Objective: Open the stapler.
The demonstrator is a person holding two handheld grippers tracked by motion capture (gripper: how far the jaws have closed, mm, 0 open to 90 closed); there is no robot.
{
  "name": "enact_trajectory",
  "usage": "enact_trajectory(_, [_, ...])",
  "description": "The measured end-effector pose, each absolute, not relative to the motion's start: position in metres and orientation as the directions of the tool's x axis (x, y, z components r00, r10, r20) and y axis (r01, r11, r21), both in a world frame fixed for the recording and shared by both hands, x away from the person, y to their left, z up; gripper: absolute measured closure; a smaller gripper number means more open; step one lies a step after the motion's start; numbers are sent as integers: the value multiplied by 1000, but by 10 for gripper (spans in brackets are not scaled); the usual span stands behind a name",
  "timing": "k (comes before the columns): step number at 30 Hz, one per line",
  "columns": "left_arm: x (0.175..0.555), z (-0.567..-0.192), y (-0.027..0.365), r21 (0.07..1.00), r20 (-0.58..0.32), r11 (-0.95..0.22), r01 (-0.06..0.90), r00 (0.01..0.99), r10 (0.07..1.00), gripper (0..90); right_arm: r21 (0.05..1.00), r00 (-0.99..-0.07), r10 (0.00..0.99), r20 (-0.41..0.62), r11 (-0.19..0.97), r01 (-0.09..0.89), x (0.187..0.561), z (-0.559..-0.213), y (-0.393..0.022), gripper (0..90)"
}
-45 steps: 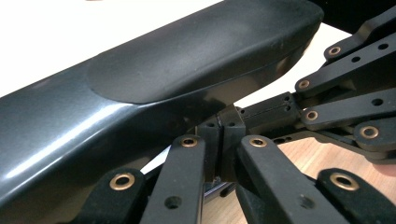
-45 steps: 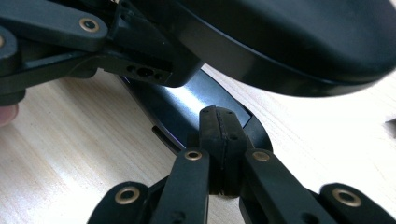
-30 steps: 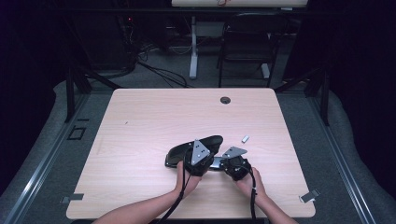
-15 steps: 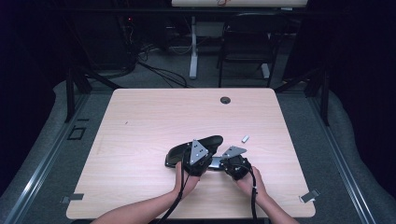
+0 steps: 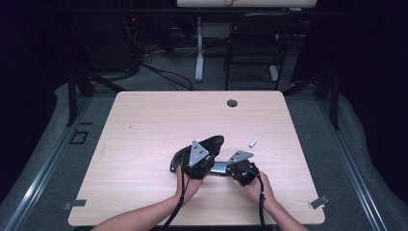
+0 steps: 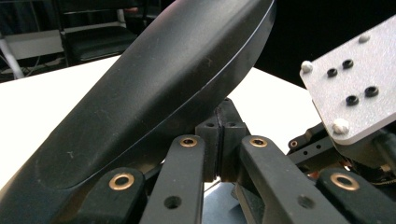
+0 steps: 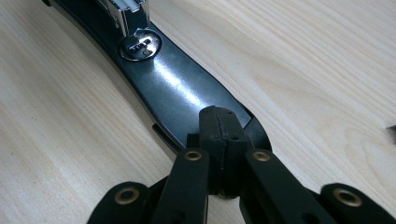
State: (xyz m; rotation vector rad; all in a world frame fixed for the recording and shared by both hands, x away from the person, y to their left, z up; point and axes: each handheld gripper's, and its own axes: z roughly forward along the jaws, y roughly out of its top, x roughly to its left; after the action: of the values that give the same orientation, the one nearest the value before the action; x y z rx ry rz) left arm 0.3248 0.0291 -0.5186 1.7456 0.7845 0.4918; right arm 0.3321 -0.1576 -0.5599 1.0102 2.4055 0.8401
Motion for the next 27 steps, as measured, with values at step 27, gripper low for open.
enact_trajectory(27, [321,-500,50,956,-93,-130,264,690,717,884,652,-663,736,-138,571,499,332,-559,-156,900])
